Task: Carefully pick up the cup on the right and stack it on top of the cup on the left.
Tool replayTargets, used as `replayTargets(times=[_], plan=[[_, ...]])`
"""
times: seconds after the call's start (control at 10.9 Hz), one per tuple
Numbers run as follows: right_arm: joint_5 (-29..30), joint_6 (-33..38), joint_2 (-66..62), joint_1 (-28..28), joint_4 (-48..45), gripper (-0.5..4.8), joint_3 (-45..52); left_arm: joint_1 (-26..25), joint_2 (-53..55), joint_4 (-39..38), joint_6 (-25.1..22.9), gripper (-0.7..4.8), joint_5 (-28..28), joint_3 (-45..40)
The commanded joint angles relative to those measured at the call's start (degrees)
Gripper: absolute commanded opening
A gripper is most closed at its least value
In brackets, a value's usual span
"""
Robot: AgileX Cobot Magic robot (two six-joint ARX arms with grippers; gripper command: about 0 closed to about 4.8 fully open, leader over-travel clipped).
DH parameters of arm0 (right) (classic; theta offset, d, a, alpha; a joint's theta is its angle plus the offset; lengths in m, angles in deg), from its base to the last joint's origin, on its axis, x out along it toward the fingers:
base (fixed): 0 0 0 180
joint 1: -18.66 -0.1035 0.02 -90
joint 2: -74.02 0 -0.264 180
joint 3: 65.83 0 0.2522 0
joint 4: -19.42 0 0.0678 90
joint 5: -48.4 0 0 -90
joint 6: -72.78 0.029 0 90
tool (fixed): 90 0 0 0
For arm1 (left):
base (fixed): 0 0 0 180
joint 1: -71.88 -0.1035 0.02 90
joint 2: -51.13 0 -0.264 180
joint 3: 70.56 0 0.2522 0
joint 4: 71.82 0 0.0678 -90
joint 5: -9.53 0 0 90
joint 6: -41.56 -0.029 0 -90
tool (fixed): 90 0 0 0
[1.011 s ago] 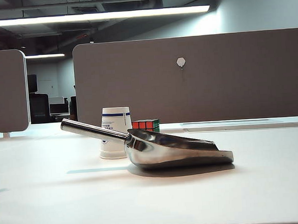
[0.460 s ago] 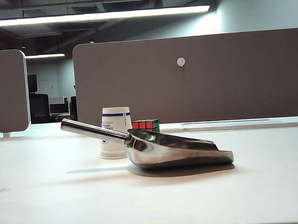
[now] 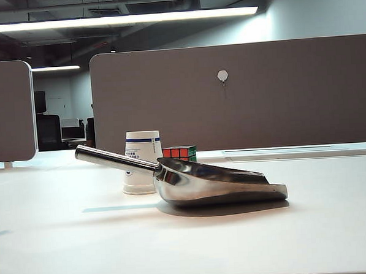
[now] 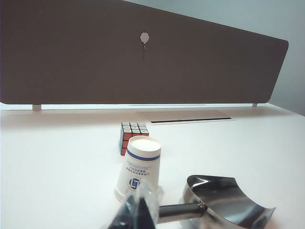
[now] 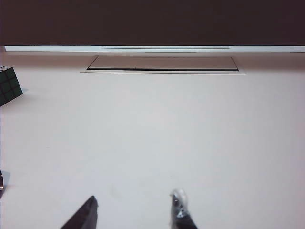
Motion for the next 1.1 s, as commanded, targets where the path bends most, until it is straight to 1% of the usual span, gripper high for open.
replayTargets(times=[0.09, 0.18, 0.28, 0.46, 0.55, 0.64, 0.92, 1.01, 1.1], plan=[[-2.5, -0.3, 0.1, 0.0, -0.4, 1.91, 0.0, 0.0, 0.0, -2.7, 0.2, -0.05, 6.5, 0.1], [-2.5, -0.3, 0.1, 0.0, -1.3, 1.15, 0.0, 0.0, 0.0, -2.6, 0.2, -0.05, 7.2, 0.1], [-2.5, -0.3, 0.1, 0.0, -3.1, 0.84, 0.0, 0.0, 0.0, -2.5, 0.1, -0.05, 8.0, 0.1], [-2.5, -0.3, 0.1, 0.0, -3.7, 0.8, 0.0, 0.0, 0.0, -2.6, 0.1, -0.05, 8.0, 0.1], [-2.5, -0.3, 0.1, 0.0, -4.1, 0.67, 0.0, 0.0, 0.0, -2.5, -0.1, -0.05, 8.4, 0.1], [-2.5, -0.3, 0.1, 0.0, -4.8, -0.05, 0.0, 0.0, 0.0, -2.6, -0.1, -0.05, 10.7, 0.1], [-2.5, -0.3, 0.1, 0.0, -4.8, -0.05, 0.0, 0.0, 0.0, -2.6, -0.1, -0.05, 12.0, 0.1], [-2.5, -0.3, 0.1, 0.0, -4.8, -0.05, 0.0, 0.0, 0.0, -2.6, -0.1, -0.05, 13.2, 0.1], [-2.5, -0.3, 0.1, 0.0, -5.3, -0.05, 0.0, 0.0, 0.0, -2.6, -0.1, -0.05, 15.8, 0.1]])
